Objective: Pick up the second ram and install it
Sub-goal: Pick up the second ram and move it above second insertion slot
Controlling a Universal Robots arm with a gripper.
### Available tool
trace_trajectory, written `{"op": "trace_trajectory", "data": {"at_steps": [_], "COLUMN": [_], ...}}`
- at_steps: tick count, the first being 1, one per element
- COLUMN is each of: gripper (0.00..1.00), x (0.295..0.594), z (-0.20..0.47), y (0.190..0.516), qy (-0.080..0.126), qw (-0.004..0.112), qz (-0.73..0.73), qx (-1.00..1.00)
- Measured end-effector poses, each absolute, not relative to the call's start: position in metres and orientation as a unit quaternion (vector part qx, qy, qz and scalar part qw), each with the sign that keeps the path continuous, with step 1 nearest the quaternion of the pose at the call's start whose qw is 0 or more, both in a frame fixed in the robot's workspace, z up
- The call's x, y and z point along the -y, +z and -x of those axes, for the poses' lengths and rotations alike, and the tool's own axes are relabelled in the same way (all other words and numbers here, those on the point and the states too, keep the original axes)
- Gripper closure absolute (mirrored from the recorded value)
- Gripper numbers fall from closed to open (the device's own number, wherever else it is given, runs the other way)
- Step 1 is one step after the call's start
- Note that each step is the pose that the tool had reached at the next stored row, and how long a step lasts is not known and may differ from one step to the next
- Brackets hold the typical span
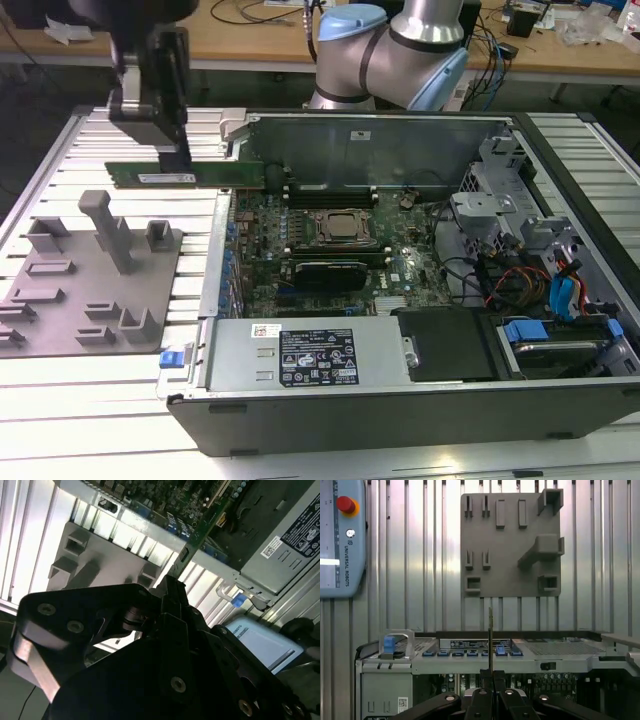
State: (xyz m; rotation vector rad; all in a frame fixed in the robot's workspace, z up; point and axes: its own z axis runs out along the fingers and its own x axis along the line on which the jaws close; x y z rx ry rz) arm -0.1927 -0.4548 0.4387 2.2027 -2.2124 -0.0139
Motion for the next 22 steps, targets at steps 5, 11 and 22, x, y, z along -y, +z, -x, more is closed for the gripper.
{"op": "trace_trajectory", "data": {"at_steps": [5,11,22], "gripper": [0.91,0.91,0.91], "x": [0.455,0.455,0.452], "z": [0.152,0.122,0.061], "y": [0.439,0.439,0.436], "qy": [-0.005,-0.005,-0.005], "qw": [0.010,0.010,0.009], "qz": [-0.705,-0.706,-0.705], "qx": [0.709,0.709,0.709]}}
